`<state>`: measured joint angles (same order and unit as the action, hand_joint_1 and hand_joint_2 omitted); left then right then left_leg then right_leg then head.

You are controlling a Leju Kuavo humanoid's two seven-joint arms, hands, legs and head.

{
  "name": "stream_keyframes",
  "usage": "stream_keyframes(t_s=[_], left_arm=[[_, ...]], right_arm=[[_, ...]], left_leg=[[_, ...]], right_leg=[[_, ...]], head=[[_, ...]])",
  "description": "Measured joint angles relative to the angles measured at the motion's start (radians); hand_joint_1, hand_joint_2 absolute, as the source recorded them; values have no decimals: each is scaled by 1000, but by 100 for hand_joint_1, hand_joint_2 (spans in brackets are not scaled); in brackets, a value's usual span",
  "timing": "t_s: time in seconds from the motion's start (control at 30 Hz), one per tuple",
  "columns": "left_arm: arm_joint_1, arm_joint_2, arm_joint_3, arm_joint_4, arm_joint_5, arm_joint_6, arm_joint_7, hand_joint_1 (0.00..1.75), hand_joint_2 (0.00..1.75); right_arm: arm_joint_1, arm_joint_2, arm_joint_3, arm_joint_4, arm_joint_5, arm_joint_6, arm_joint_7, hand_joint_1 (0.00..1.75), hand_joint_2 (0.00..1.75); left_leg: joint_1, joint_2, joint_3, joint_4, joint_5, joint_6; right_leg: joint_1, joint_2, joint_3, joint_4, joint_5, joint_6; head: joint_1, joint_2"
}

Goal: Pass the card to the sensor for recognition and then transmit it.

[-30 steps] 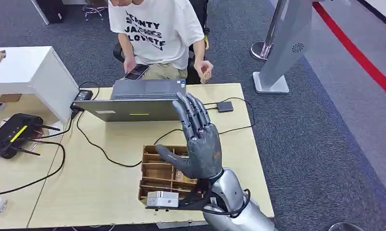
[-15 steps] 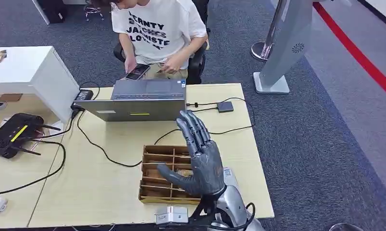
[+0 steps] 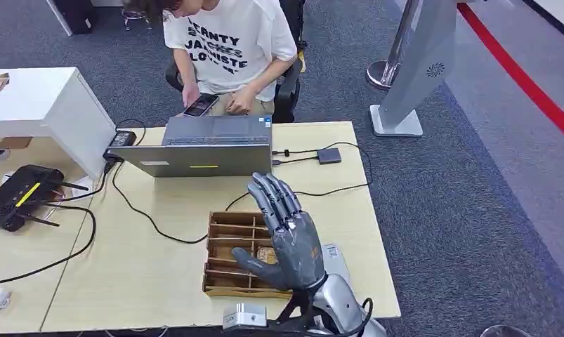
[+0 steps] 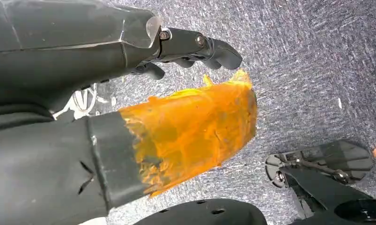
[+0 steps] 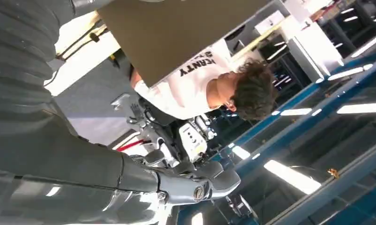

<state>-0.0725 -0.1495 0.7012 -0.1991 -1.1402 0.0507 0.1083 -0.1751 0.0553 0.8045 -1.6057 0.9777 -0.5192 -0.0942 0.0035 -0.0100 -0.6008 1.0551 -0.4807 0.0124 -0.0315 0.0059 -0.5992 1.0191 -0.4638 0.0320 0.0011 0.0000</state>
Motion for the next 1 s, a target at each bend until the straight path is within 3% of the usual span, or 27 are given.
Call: stream_keyframes(t_s=[0.17, 0.2, 0.23, 0.27, 0.3, 0.33, 0.77, 0.93, 1.0], left_arm=[[0, 0, 5, 0, -1, 0, -2, 0, 0], [-1, 0, 7, 0, -2, 0, -2, 0, 0], [0, 0, 7, 0, -2, 0, -2, 0, 0], [0, 0, 8, 0, -2, 0, -2, 0, 0], [0, 0, 9, 0, -2, 0, -2, 0, 0], [0, 0, 9, 0, -2, 0, -2, 0, 0], [0, 1, 23, 0, -8, -4, -2, 0, 0], [0, 1, 24, 0, -9, -5, -2, 0, 0], [0, 1, 24, 0, -10, -5, -2, 0, 0]], right_arm=[[-9, -4, 3, 20, 19, 18, 20, 0, 175], [-14, -4, 3, 27, 23, 21, 28, 5, 175], [-19, -5, 3, 32, 25, 25, 30, 21, 175], [-23, -5, 3, 37, 26, 28, 31, 96, 175], [-26, -5, 3, 41, 29, 28, 33, 155, 175], [-28, -5, 3, 44, 32, 30, 39, 175, 175], [-33, -13, 3, 77, 89, 32, 81, 175, 175], [-33, -16, 3, 77, 99, 33, 85, 152, 175], [-33, -17, 3, 80, 106, 34, 94, 131, 175]], left_leg=[[0, 0, 0, 0, 0, 0], [0, 0, 0, 0, 0, 0], [0, 0, 0, 0, 0, 0], [0, 0, 0, 0, 0, 0], [0, 0, 0, 0, 0, 0], [0, 0, 0, 0, 0, 0], [0, 0, 0, 0, 0, 0], [0, 0, 0, 0, 0, 0], [0, 0, 0, 0, 0, 0]], right_leg=[[0, 0, 0, 0, 0, 0], [0, 0, 0, 0, 0, 0], [0, 0, 0, 0, 0, 0], [0, 0, 0, 0, 0, 0], [0, 0, 0, 0, 0, 0], [0, 0, 0, 0, 0, 0], [0, 0, 0, 0, 0, 0], [0, 0, 0, 0, 0, 0], [0, 0, 0, 0, 0, 0]], head=[[0, 0], [0, 0], [0, 0], [0, 0], [0, 0], [0, 0], [0, 0], [0, 0], [0, 0]])
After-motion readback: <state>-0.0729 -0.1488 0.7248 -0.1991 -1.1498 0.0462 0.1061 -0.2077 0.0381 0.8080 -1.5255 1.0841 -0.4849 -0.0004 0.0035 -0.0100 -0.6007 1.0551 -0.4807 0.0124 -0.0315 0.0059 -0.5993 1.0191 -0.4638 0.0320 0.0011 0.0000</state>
